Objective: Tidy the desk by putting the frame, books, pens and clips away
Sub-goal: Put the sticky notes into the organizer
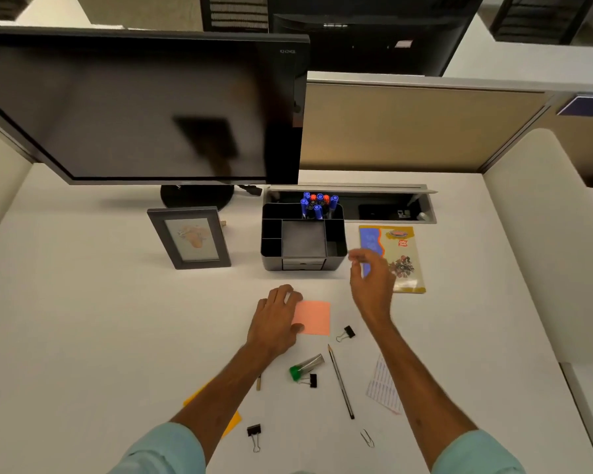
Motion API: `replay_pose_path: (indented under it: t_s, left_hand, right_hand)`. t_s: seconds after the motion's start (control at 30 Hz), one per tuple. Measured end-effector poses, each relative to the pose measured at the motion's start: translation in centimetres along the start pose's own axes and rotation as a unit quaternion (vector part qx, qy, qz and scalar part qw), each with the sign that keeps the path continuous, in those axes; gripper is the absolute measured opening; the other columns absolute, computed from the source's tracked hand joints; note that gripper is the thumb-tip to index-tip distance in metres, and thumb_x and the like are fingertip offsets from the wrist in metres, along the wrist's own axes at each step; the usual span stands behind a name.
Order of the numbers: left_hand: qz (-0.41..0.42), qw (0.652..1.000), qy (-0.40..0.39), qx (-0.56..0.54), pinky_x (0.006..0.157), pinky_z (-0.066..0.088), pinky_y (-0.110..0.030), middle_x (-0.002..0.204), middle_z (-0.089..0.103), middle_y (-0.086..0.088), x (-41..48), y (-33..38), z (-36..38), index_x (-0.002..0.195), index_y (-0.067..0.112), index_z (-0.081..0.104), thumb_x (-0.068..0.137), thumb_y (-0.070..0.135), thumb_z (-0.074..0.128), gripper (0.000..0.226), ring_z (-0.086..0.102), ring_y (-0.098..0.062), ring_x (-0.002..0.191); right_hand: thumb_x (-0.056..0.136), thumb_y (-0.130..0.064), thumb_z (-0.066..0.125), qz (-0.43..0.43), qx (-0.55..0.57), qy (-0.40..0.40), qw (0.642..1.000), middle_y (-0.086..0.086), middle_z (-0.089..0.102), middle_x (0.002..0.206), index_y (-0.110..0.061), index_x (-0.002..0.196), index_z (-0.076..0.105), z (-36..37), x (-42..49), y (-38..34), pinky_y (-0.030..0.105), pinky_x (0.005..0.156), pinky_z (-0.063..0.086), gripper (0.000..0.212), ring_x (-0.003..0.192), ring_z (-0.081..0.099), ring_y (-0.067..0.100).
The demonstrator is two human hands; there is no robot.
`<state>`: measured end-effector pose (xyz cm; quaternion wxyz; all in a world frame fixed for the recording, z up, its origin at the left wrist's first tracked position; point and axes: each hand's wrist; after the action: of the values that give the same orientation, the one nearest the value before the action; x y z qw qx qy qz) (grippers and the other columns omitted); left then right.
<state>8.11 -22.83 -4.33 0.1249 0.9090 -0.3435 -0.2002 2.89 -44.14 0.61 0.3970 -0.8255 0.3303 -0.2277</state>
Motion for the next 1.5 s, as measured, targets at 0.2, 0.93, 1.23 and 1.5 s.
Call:
replay_pose_path:
  t_s: [0.2,0.93,1.23,1.5]
  left_hand:
    - [-0.039,0.998,0.001,-0.042,0.103,0.044,-0.034,0.132,0.051,0.003,0.1,1.0,-1.2,0.129,0.023,0.049,0.087,0.03,0.081,0.053,0.049,-0.02,0.123]
    - [-0.071,0.903,0.116,-0.408,0.072,0.063,-0.022,0.124,0.066,0.005,-3.4,1.8,-3.8,0.133,0.032,0.049,0.105,0.024,0.059,0.031,0.069,-0.018,0.103]
    - [-0.059,0.931,0.077,-0.351,0.062,0.051,-0.005,0.126,0.064,0.009,-1.5,0.7,-3.2,0.149,0.029,0.041,0.106,0.022,0.058,0.047,0.066,-0.01,0.102]
    - [-0.062,0.938,0.039,-0.339,0.082,0.055,-0.018,0.125,0.067,0.007,-0.8,-0.7,-1.8,0.147,0.031,0.044,0.106,0.016,0.057,0.045,0.066,-0.011,0.102]
  right_hand:
    - [0.094,0.0,0.066,0.016,-0.029,-0.045,0.998,-0.009,0.076,0.111,-0.02,0.108,0.075,-0.9,-7.0,1.4,0.047,0.099,0.054,0.026,0.106,0.069,0.016]
    - [0.097,-0.017,0.072,0.093,0.025,-0.116,0.989,0.001,0.074,0.086,-0.016,0.1,0.072,-2.6,-7.0,-2.5,0.05,0.078,0.064,0.003,0.079,0.074,0.022]
    - [0.1,-0.025,0.067,-0.03,-0.082,0.027,0.996,-0.004,0.07,0.086,-0.016,0.096,0.069,-3.5,1.6,-7.2,0.012,0.06,0.038,0.01,0.073,0.062,0.01]
    - [0.101,-0.024,0.062,-0.036,-0.185,-0.017,0.982,0.005,0.07,0.095,-0.013,0.097,0.065,0.5,5.4,-7.2,0.031,0.062,0.05,0.012,0.079,0.063,0.018]
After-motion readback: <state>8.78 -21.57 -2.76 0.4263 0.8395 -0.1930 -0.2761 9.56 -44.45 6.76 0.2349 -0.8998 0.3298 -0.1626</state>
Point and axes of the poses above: each hand's wrist, its own x-axis towards the middle knuckle, its own z-axis out of the palm, y = z × x
